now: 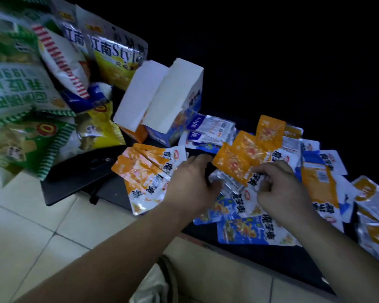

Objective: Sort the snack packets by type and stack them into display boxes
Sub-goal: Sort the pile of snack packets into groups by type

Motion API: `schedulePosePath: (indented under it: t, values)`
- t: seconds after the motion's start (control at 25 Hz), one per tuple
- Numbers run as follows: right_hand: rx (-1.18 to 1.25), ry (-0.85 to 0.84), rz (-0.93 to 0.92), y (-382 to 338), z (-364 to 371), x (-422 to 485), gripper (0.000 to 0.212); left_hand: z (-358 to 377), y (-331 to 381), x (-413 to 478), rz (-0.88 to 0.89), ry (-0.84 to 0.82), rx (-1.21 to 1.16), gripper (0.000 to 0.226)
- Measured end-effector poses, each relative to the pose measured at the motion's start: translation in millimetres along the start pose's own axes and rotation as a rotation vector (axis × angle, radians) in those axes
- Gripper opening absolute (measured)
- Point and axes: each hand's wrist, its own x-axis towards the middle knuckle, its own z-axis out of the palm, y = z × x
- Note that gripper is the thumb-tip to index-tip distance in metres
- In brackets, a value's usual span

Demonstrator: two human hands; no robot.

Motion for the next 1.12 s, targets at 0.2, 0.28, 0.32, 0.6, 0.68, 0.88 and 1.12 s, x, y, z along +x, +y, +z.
schedulePosePath:
  t: [0.2, 0.28, 0.32, 0.6, 0.68, 0.88, 1.12]
  values:
    - [0.029, -0.106, 0.001, 17, -14, -7, 0.058, 39, 12, 23, -0.141, -0.011, -0.05, 0.054]
    - [-0.019, -0.106, -0.004, 21, -16, -9, 0.059, 42, 18, 20, -0.175, 0.002, -0.333, 0.031]
    - [-0.05, -0.097, -0.017, 23, -17, -9, 0.059, 39, 22, 18, -0.195, 0.019, -0.433, 0.016]
    - [-0.054, 0.002, 0.032, 4, -20, -10, 0.058, -4, 22, -32, -0.325, 0.46, -0.857, 0.01]
    - [0.221, 0.052, 0.052, -11, -24, -11, 0.052, -2, 26, -40, -0.353, 0.378, -1.025, 0.01]
    - [0.803, -0.147, 0.235, -40, -24, -12, 0.063, 22, 47, -45, -0.256, 0.099, -1.097, 0.048]
    - [0.847, -0.072, 0.293, -8, -43, -27, 0.085, 46, 54, -55, -0.198, -0.007, -0.832, 0.053]
